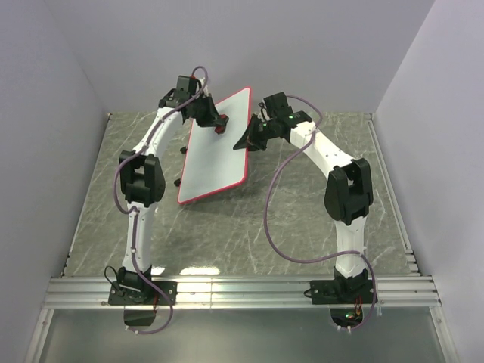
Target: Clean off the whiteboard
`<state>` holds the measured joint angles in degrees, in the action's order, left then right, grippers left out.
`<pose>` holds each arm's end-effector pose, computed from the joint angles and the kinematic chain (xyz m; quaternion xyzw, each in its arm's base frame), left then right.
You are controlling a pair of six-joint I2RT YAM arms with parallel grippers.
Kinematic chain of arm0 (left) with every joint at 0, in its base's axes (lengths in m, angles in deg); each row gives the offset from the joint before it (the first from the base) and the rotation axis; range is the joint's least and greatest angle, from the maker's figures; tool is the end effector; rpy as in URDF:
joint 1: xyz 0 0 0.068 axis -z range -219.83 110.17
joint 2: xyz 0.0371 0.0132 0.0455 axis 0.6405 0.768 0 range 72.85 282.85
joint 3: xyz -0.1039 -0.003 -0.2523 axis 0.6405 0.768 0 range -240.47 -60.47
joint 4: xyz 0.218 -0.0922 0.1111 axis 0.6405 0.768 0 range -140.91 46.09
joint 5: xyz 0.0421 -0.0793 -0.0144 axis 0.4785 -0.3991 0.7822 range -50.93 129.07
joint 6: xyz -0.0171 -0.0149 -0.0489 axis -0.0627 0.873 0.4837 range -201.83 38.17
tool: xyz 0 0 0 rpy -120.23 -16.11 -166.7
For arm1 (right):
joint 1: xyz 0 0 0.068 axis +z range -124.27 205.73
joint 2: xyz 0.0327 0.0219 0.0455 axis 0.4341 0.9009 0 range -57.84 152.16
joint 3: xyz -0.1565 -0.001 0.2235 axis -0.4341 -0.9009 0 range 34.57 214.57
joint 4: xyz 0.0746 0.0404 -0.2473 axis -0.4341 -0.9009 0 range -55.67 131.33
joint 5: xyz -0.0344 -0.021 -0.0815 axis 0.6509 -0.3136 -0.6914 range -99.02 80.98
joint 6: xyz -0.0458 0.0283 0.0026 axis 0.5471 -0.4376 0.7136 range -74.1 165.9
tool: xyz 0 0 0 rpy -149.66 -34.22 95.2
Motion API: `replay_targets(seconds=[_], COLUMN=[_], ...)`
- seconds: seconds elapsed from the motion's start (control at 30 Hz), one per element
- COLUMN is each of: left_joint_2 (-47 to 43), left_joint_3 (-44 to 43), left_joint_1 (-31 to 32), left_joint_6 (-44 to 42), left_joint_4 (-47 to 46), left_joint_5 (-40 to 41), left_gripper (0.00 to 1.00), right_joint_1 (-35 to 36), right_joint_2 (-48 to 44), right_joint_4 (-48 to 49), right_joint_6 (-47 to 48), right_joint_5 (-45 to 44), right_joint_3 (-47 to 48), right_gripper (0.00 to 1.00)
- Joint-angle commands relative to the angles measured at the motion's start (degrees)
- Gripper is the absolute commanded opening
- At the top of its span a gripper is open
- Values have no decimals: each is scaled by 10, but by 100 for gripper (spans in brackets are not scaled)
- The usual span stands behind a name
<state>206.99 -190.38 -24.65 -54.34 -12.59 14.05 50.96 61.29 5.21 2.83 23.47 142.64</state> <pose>0.5085 -0.1536 0.2729 -0.0092 0.8979 -0.3276 0.2937 0.4180 0.2182 0.2798 0.0377 0.8988 0.4123 0.1439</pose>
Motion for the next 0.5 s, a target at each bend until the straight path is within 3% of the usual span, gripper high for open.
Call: replay_targets(seconds=[0.0, 0.2, 0.47], left_joint_2=[97, 137, 84], left_joint_3=[11, 10, 71], left_joint_1=[-14, -38, -39], left_joint_6=[-1, -30, -35], left_joint_4=[90, 114, 100], left_joint_5=[33, 70, 84], left_gripper=[0, 0, 0], right_joint_1=[31, 31, 34], right_joint_2=[-15, -32, -31], right_joint_4=[-87, -93, -75], right_joint_6=[97, 105, 96], right_joint_5=[-56, -65, -59], right_joint_3=[-34, -51, -62], right_gripper=[0, 0, 0])
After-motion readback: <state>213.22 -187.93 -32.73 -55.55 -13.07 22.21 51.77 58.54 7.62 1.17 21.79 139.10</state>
